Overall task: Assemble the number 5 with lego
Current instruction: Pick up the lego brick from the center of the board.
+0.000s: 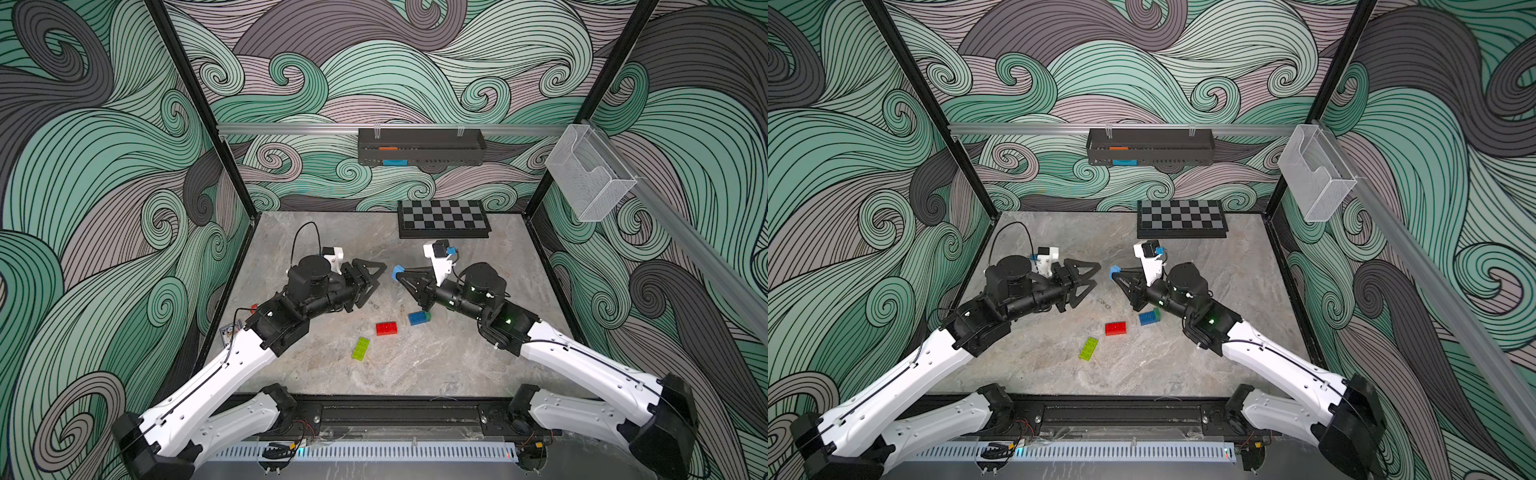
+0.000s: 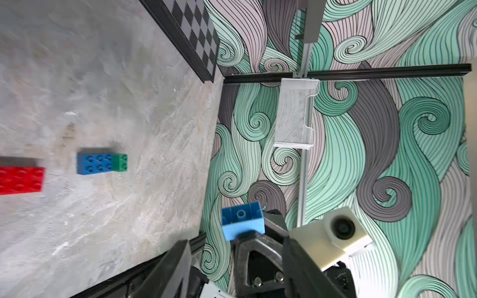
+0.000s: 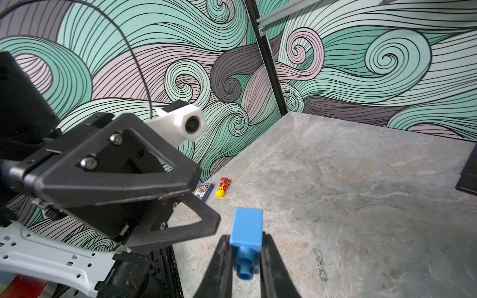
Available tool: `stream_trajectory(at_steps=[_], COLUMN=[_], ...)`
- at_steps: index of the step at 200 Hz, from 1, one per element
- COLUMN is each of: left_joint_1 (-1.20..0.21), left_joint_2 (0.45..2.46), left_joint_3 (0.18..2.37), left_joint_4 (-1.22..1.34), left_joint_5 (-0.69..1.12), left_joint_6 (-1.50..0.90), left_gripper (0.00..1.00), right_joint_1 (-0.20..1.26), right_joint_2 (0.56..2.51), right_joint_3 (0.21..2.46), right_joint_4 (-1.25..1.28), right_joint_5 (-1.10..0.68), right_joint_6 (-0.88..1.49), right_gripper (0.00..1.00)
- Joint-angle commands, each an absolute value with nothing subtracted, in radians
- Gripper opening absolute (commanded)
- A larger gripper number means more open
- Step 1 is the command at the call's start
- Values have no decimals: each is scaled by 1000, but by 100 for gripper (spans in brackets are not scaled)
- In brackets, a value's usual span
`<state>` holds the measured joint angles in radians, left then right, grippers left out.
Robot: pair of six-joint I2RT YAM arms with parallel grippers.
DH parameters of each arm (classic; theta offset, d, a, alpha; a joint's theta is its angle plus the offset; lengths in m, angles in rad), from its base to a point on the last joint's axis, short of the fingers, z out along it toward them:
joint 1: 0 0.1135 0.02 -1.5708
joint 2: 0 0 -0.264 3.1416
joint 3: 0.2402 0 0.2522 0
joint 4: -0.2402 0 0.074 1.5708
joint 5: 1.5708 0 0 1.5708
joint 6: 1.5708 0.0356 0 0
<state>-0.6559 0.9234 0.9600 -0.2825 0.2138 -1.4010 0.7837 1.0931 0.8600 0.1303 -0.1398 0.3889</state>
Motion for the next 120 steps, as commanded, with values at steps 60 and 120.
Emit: stream_trajectory(at_steps=[60,120], left_joint_1=[-591,-591], left_joint_2=[820,814], left_joint_3=[941,873], left_joint_4=[-825,-951], left_joint_5=[80,23], left_joint_6=[-995,-883], left_gripper=[60,59], right_joint_1=[753,762], right_joint_2=[1208,1363], right_joint_3=[993,1060], right_joint_4=[-441,-565], right_joint_5=[-247,-308], right_joint_6=[419,417], right_gripper=[12,12])
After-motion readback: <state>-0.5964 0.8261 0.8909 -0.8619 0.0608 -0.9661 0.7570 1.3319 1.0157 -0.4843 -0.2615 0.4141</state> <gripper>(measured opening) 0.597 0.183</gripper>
